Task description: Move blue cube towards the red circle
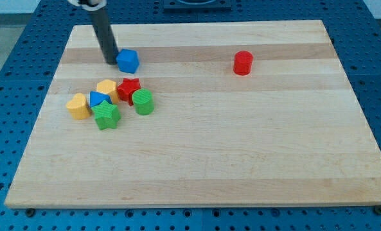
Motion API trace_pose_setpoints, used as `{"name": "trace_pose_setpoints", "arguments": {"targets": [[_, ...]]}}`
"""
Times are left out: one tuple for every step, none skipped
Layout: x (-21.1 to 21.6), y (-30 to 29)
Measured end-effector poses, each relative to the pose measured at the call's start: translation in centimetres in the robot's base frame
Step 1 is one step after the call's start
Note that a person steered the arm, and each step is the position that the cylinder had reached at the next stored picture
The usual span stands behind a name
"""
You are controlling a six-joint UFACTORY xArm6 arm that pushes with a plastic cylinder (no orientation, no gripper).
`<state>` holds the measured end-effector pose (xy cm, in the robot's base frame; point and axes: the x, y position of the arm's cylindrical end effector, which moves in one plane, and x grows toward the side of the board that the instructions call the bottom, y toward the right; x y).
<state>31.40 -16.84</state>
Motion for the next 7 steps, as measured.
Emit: {"name": "trace_pose_setpoints", "arguments": {"targets": [[1.0, 3.0], [2.7, 5.3], [4.5, 7.5], [5.8, 9.8], [5.8, 12.2], [5.8, 12.3], [5.6, 10.7]]}}
